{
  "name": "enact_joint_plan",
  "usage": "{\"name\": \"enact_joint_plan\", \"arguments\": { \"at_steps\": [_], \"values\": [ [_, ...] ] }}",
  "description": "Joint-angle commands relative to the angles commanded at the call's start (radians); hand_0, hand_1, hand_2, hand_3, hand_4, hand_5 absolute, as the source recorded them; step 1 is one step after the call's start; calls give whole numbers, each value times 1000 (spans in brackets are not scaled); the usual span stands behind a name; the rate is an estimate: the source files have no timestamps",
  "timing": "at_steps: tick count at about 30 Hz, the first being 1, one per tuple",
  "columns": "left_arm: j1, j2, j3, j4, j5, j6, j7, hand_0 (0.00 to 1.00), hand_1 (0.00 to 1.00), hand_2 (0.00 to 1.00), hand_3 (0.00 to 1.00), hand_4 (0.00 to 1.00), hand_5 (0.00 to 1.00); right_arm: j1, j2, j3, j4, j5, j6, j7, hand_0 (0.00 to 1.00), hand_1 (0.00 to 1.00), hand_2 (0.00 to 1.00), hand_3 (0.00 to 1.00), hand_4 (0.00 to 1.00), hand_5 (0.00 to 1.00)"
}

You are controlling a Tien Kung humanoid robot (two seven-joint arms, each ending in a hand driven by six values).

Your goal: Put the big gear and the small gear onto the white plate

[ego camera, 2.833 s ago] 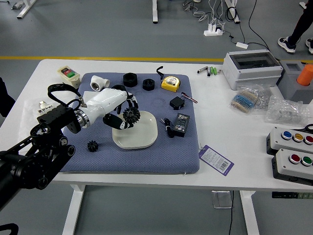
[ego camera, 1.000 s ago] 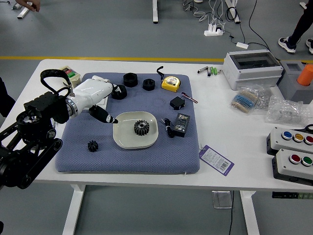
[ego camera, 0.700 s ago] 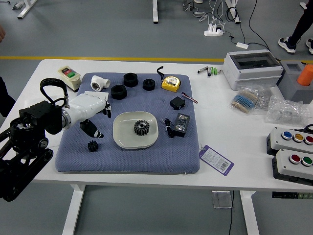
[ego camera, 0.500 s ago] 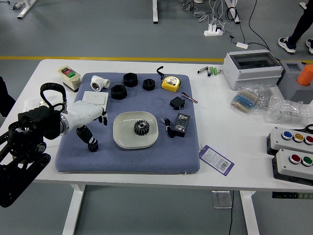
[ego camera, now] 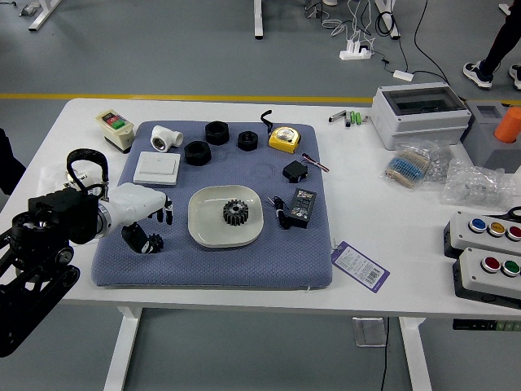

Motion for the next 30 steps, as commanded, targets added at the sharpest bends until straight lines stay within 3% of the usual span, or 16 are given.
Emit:
{"name": "enact_joint_plan", "arguments": {
  "at_steps": [10, 11, 16, 17, 22, 23, 30],
  "values": [
    [10, -13, 20, 35, -2, 25, -15, 540, 564, 578, 587, 871, 63, -4, 3, -7, -1, 2, -1, -1, 701, 727, 765, 593, 827, 679],
    [10, -15, 23, 41, -1, 29, -17, 457, 501, 533, 566, 785, 43, -4, 3, -8, -1, 3, -1, -1, 699, 727, 765, 593, 827, 681],
    [8, -17, 28, 61, -3, 63, -32, 457, 501, 533, 566, 785, 43, -4, 3, -13, -2, 3, -1, -2, 699, 727, 765, 593, 827, 681],
    [7, -17, 28, 63, -5, 67, -33, 410, 450, 489, 542, 642, 2, -4, 3, -13, -2, 2, 0, -2, 700, 727, 765, 593, 827, 681],
    [5, -17, 30, 75, -4, 74, -37, 410, 450, 489, 542, 642, 2, -5, 3, -10, -3, 1, 0, -2, 700, 727, 765, 593, 827, 681],
    [5, -17, 30, 80, -4, 75, -38, 363, 378, 433, 513, 593, 2, -5, 4, -9, -3, 1, 1, -2, 701, 727, 765, 592, 826, 681],
    [4, -16, 31, 102, -5, 64, -44, 343, 356, 419, 498, 598, 2, -4, 5, -1, -3, -1, 1, -2, 701, 726, 765, 592, 827, 681]
  ]
}}
